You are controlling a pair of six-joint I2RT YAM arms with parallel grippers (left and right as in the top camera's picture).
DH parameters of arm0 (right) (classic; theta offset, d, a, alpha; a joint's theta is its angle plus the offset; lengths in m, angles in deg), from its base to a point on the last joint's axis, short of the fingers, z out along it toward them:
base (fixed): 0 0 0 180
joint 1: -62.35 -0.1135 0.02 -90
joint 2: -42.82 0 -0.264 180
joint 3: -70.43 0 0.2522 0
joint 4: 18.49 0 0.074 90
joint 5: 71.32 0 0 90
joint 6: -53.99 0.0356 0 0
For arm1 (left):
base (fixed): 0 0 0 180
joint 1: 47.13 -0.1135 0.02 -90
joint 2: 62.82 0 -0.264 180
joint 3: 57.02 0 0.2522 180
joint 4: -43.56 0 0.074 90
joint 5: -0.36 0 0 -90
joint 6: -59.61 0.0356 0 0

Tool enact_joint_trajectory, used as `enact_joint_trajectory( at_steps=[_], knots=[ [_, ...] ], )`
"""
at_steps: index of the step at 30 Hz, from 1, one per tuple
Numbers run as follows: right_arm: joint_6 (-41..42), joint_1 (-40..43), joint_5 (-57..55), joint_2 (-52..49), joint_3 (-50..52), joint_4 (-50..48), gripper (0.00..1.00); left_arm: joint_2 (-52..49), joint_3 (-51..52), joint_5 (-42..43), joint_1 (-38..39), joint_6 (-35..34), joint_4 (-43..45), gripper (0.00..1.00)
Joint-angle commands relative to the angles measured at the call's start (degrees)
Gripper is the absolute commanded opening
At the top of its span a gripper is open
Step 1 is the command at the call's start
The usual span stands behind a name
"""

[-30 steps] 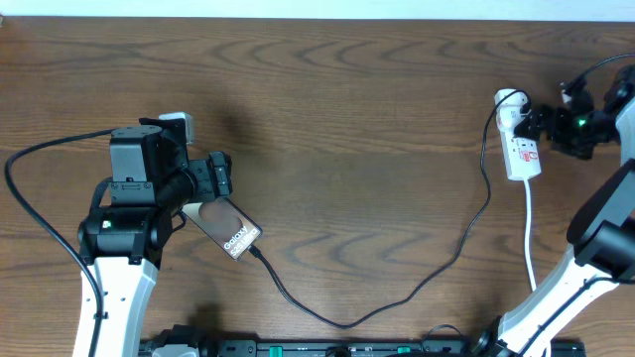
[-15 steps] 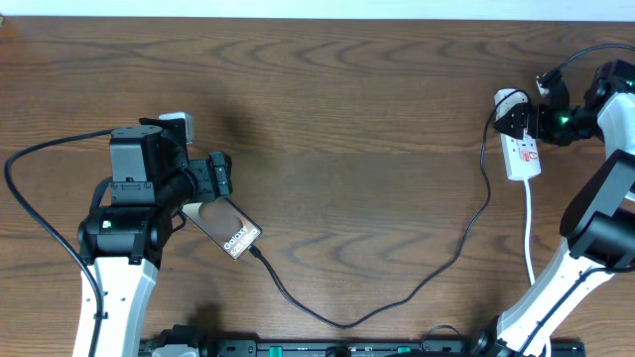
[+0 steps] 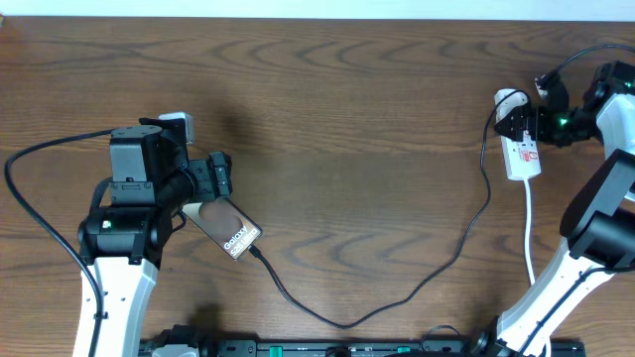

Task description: Plug charger to phone and switch on socket

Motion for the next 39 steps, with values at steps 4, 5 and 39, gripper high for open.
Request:
enact_joint_trajectory(
  at_steps=[4,5,39],
  knots=[
    [0.37,-0.48,4.74,-0.28,4.83,-1.51,0.99,0.20,-0.28,-0.96,0.17,0.96,-0.04,0.89],
    [0.35,-0.59,5.18,-0.28,5.77,-2.16,0.99,0.20,-0.28,-0.96,0.17,0.96,-0.07,0.89],
    [16.48,3.30,-21.66,7.02,-3.17,8.81,0.99,0.20,-0.28,-0.96,0.17,0.94,-0.07,0.89]
  ],
)
